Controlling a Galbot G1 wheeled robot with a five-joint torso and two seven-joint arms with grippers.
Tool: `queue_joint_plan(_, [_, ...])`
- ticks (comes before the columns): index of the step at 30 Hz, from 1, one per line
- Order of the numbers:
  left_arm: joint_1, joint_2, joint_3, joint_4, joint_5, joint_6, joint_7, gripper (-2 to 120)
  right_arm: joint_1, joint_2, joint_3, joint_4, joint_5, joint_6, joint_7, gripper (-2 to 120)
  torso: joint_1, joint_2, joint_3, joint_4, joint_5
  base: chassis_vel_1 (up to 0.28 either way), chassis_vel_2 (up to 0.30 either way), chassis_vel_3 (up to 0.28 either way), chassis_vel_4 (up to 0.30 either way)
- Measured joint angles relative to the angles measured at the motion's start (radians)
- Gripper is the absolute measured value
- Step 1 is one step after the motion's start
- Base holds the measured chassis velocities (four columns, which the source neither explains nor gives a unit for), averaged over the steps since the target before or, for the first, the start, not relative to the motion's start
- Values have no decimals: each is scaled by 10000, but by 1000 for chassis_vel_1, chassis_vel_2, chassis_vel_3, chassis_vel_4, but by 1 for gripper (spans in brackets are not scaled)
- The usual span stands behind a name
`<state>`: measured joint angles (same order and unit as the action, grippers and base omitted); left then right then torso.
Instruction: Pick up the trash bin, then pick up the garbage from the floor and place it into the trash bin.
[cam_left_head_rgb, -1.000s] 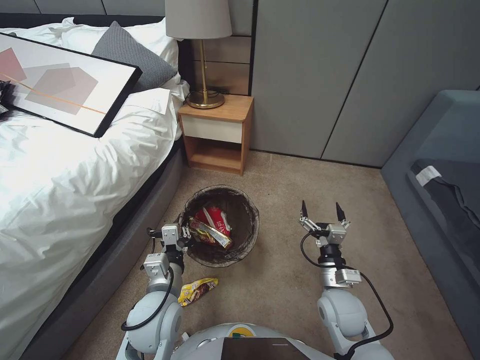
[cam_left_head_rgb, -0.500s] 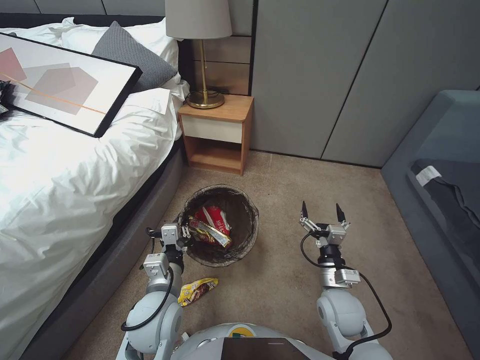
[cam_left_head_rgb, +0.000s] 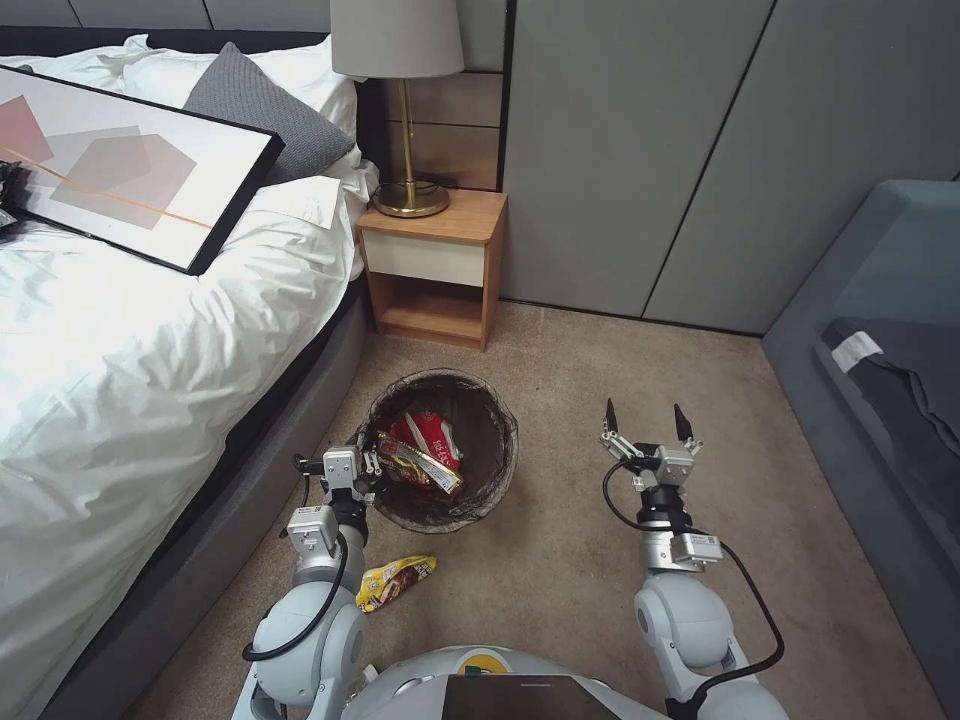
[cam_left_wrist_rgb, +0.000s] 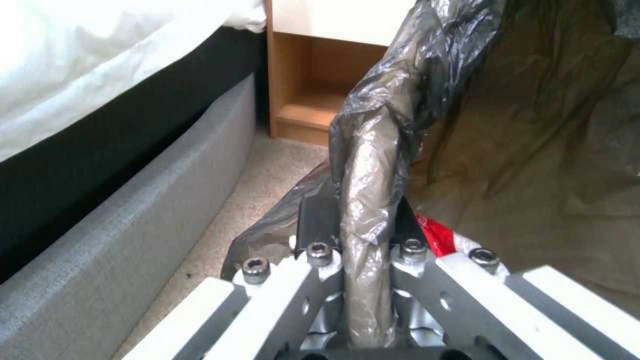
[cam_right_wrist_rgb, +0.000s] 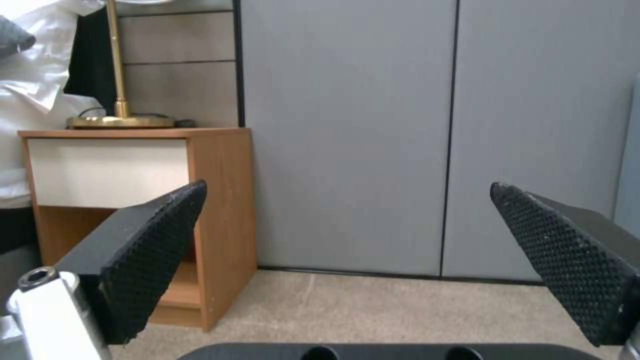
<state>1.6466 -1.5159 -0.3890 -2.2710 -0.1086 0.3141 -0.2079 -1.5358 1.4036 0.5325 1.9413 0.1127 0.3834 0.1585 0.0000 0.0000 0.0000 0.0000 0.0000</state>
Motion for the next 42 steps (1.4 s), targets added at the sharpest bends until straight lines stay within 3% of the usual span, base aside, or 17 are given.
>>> queue_joint_plan(11, [17, 0, -4, -4, 11, -25, 6, 0, 30, -4, 34, -7, -1, -39, 21, 100, -1, 0, -1, 0, 0, -28, 19, 27, -15])
queue_joint_plan(35, [-17, -1, -10, -9, 11, -28, 6, 0, 119, -43, 45, -49, -16, -24, -41, 100, 1, 0, 0, -1, 2, -138, 140, 144, -145])
queue_joint_plan(42, [-33, -3, -13, -8, -7, -28, 4, 0, 335, 31, 72, -455, -710, 923, -92, 100, 2, 0, 2, 2, 1, -109, 90, 93, -92])
